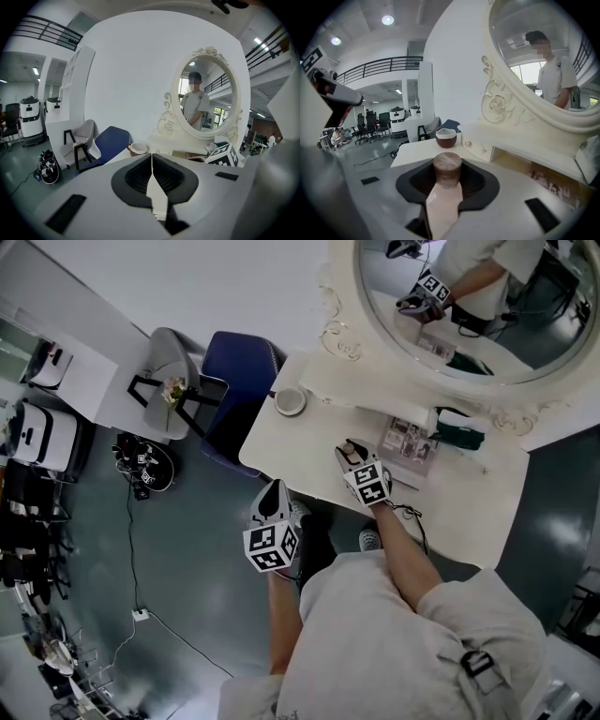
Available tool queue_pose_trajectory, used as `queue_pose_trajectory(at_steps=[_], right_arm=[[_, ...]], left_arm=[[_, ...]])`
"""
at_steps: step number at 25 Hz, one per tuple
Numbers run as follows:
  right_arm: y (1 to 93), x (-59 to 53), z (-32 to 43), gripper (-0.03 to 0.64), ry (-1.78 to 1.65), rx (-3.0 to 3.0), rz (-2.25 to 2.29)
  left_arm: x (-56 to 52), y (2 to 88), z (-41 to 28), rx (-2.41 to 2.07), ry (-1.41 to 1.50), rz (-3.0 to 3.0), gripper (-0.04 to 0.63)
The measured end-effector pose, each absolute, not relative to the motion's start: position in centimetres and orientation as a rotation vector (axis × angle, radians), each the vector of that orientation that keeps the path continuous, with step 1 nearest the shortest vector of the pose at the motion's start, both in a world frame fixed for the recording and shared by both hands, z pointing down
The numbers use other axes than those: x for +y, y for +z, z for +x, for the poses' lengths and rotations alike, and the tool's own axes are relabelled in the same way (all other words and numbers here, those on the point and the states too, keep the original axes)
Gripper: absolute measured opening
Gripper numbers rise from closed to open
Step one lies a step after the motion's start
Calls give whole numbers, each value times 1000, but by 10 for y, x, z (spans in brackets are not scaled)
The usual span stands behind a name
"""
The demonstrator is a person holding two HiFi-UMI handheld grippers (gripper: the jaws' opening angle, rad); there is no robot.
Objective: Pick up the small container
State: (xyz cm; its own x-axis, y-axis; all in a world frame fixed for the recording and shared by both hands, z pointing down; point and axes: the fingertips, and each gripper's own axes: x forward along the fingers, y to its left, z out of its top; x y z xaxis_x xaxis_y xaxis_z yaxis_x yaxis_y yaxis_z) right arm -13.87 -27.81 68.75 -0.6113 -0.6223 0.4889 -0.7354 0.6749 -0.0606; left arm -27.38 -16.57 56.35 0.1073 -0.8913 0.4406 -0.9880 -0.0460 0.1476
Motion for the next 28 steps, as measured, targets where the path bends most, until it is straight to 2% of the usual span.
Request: queue_pose_trajectory(at_steps=[17, 28], right_arm=[[625, -285, -95, 137, 496, -2534, 1108], [567, -272, -73, 137, 391, -2599, 1051]], left_arm=[[-169, 545, -234, -1759, 247, 2104, 29], [-162, 538, -209, -1769, 264, 2126, 29]])
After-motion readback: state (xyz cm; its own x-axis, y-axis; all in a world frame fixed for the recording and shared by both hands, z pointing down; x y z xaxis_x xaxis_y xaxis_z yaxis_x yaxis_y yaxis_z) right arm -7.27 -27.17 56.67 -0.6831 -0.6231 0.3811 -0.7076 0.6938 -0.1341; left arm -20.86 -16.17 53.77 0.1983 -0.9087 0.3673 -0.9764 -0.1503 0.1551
